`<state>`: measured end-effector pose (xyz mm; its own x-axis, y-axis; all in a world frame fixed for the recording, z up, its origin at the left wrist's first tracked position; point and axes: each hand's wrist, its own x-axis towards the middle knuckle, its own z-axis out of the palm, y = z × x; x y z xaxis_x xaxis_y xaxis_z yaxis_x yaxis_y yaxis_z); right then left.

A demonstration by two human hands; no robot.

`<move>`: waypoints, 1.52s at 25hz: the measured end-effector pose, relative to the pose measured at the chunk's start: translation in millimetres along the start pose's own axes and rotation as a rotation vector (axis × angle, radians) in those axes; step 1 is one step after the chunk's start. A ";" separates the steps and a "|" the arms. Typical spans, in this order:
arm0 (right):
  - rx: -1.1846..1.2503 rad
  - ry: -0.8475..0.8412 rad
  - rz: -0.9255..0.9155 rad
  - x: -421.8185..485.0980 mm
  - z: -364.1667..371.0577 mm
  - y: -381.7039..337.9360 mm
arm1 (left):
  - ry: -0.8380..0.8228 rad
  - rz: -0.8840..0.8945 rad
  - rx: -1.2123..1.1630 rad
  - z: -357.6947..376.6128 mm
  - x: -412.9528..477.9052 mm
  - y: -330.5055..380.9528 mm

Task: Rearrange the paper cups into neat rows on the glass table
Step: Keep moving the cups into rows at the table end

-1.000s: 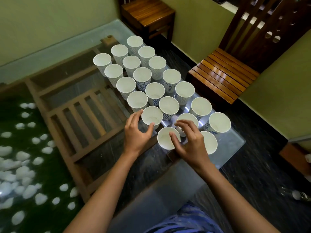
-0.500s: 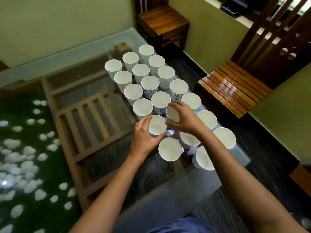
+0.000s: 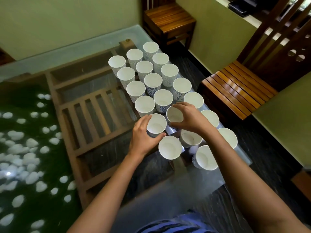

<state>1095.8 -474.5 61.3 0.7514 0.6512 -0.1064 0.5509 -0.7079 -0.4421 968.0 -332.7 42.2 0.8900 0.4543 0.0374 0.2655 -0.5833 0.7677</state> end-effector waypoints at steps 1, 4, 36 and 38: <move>0.003 0.008 0.006 -2.9 -1.2 -1.1 | 0.002 -0.002 -0.003 -0.9 -1.2 0.2; 0.036 0.055 0.048 -16.8 -8.4 -2.0 | 0.054 0.023 0.021 -5.7 -7.4 2.1; -0.031 -0.074 0.187 -148.9 -12.2 16.3 | -0.126 0.303 0.185 19.8 -58.1 8.8; -0.022 -0.057 0.183 -148.4 -11.1 16.3 | -0.122 0.305 0.181 19.2 -59.1 8.5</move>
<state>997.3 -585.7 79.8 0.8182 0.5252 -0.2340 0.4152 -0.8212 -0.3915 924.7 -377.4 34.3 0.9730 0.1645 0.1621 0.0331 -0.7940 0.6071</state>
